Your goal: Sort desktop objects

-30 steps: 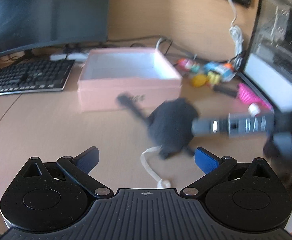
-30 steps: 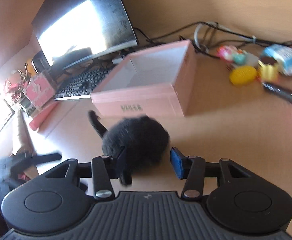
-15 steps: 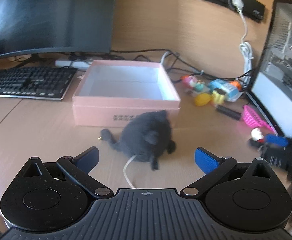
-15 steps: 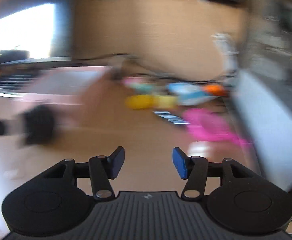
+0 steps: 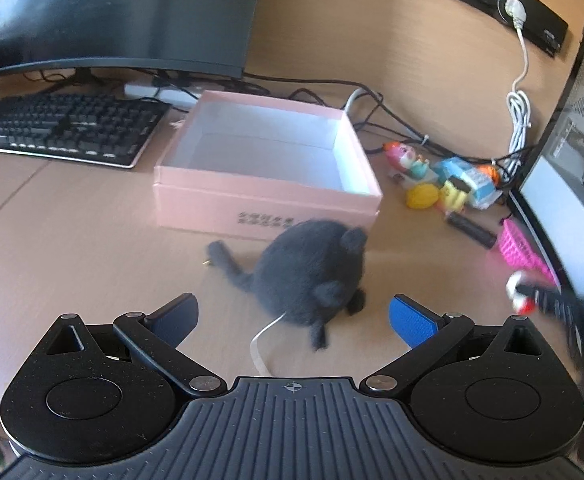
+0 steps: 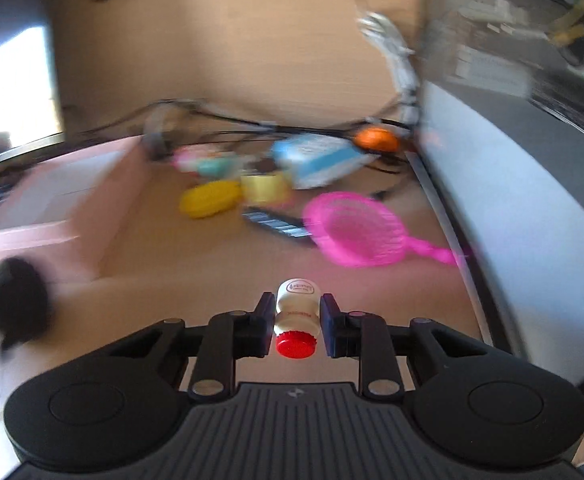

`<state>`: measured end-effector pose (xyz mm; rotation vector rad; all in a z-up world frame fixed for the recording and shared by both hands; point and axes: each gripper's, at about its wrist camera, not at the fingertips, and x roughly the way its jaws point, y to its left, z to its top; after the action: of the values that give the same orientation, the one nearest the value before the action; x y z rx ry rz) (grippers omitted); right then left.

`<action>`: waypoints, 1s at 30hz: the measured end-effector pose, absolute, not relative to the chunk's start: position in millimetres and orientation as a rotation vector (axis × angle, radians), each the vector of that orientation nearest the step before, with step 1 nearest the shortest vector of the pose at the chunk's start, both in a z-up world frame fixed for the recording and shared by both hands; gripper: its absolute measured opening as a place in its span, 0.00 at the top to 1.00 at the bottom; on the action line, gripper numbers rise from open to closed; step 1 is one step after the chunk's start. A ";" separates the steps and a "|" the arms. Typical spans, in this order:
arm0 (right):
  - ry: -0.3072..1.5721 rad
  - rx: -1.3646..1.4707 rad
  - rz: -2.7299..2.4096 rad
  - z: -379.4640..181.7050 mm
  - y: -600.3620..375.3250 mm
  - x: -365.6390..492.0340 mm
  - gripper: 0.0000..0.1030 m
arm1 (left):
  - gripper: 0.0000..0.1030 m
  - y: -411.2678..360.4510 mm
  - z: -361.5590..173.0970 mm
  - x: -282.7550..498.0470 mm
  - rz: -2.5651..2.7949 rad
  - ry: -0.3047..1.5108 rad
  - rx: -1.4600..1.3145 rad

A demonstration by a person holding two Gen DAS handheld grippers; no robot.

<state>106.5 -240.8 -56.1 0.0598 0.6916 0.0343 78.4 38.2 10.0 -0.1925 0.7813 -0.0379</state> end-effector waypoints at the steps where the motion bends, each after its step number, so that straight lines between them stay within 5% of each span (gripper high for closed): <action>1: 0.695 0.040 0.099 -52.7 -233.7 95.8 0.77 | 0.00 33.7 10.5 84.6 -0.035 0.782 -0.200; 14: 0.728 -0.187 0.431 -65.8 -196.2 17.2 0.76 | 0.00 -17.1 -22.0 145.1 0.050 0.839 0.001; 18: 0.732 -0.267 0.415 -67.9 -201.8 10.3 0.63 | 0.00 -9.9 -26.3 136.6 0.047 0.858 0.055; 23: 0.650 -0.485 0.223 -70.3 -222.1 7.6 0.60 | 0.00 14.7 -26.7 111.8 0.115 0.814 0.164; 27: 0.644 -0.304 0.256 -54.0 -244.1 12.0 0.40 | 0.00 41.0 -21.1 96.1 0.138 0.823 0.097; 30: 0.641 -0.248 0.371 -53.3 -238.3 9.6 0.36 | 0.00 54.6 -18.2 85.6 0.118 0.835 0.032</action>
<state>9.6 -238.3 -53.3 -0.2482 0.6414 0.3712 85.6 54.6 -18.2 0.0323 0.8355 0.1184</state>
